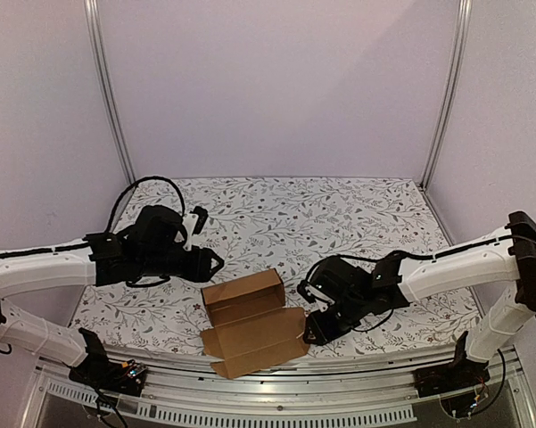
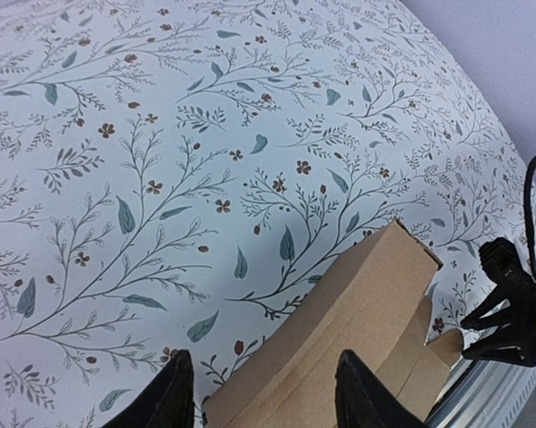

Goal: Fold the paper box

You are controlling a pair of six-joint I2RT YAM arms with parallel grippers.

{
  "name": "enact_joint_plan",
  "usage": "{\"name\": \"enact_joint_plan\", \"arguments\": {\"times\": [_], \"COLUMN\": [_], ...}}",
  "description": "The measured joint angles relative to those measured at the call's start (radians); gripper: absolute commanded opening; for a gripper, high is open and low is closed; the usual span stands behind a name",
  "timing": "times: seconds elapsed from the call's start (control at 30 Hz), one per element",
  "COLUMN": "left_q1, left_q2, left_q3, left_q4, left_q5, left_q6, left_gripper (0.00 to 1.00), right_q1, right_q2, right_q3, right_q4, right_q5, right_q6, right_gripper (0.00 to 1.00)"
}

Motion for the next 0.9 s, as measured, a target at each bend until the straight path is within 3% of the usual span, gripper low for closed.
{"name": "enact_joint_plan", "arguments": {"times": [0.43, 0.7, 0.9], "left_q1": [0.002, 0.002, 0.003], "left_q2": [-0.050, -0.066, -0.087], "left_q3": [-0.024, -0.026, -0.026], "left_q4": [-0.020, -0.029, -0.039], "left_q5": [-0.016, -0.021, -0.027], "left_q6": [-0.003, -0.003, -0.003], "left_gripper": [0.52, 0.52, 0.52], "right_q1": [0.000, 0.000, 0.000], "right_q2": [0.064, 0.081, 0.082], "right_q3": [0.006, 0.035, 0.063], "right_q4": [0.048, 0.064, 0.024], "right_q5": [-0.014, -0.019, -0.010], "right_q6": [0.035, 0.036, 0.017], "right_gripper": [0.21, 0.00, 0.00]}}
